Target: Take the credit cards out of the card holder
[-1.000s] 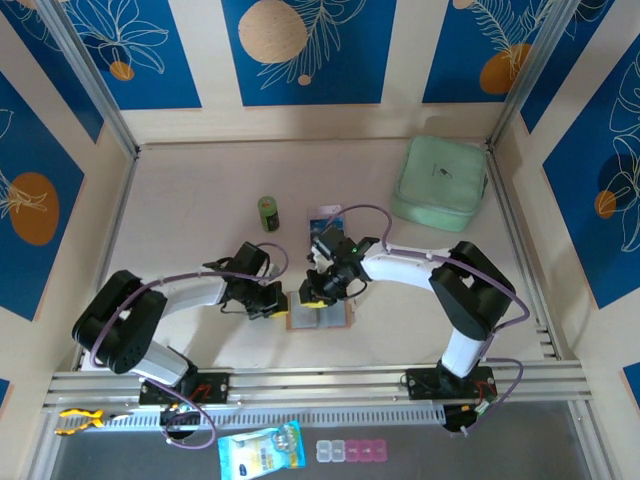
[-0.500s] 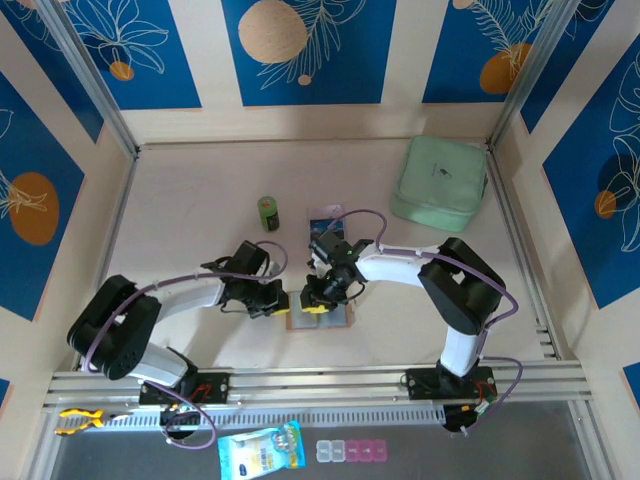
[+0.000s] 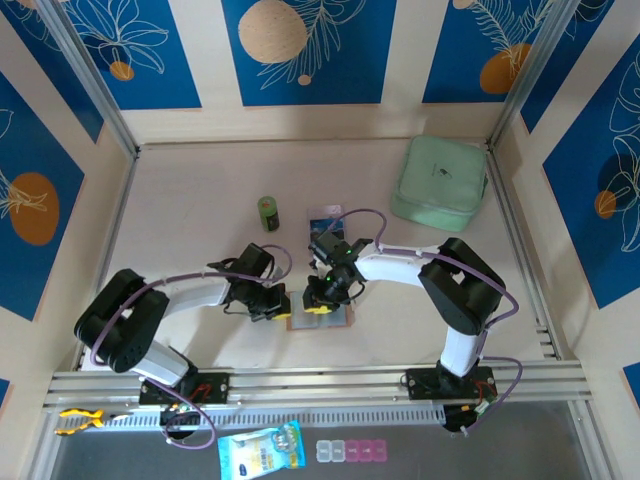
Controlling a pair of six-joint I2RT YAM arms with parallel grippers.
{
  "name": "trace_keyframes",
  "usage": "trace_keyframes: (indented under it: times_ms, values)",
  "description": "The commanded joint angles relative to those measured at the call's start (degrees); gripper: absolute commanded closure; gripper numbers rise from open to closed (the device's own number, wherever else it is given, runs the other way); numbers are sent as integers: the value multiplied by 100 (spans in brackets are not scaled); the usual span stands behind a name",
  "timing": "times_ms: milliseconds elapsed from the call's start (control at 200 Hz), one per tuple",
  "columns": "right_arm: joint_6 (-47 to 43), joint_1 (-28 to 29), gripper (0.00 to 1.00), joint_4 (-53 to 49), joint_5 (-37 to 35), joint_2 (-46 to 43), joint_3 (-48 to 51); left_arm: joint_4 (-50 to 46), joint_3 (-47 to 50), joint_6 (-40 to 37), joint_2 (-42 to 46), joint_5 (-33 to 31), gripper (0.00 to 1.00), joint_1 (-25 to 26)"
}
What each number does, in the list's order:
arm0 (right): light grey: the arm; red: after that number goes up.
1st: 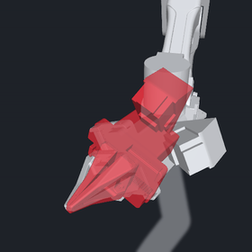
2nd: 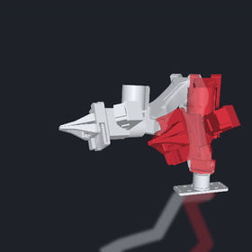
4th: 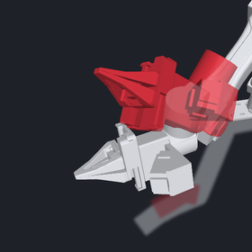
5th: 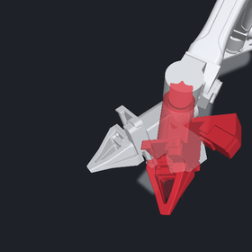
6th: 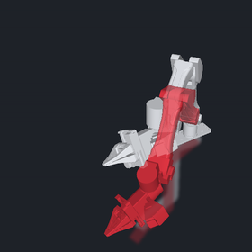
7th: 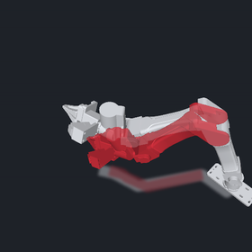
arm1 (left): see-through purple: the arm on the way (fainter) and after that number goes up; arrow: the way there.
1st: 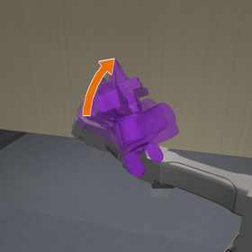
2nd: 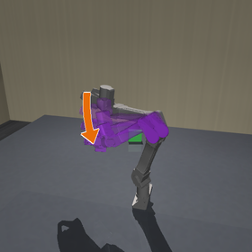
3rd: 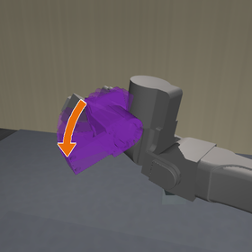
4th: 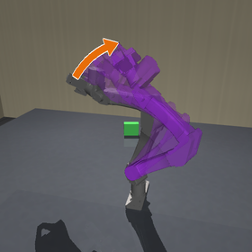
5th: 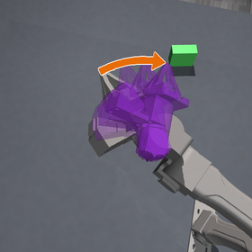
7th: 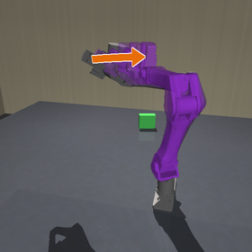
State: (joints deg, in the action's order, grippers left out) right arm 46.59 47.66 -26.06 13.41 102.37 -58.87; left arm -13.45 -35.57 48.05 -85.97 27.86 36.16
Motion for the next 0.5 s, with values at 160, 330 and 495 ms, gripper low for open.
trace_keyframes:
  times_ms: [160,330,495]
  values:
    - [-162,-9,72,-464,-260,-63,-83,-437,-28,-83,-130,-366,94,30]
    - [-255,-72,72,-467,-229,-112,6,-541,-97,-121,-30,-452,94,22]
    - [-238,-198,73,-169,8,-203,237,-586,-224,-126,77,-449,93,21]
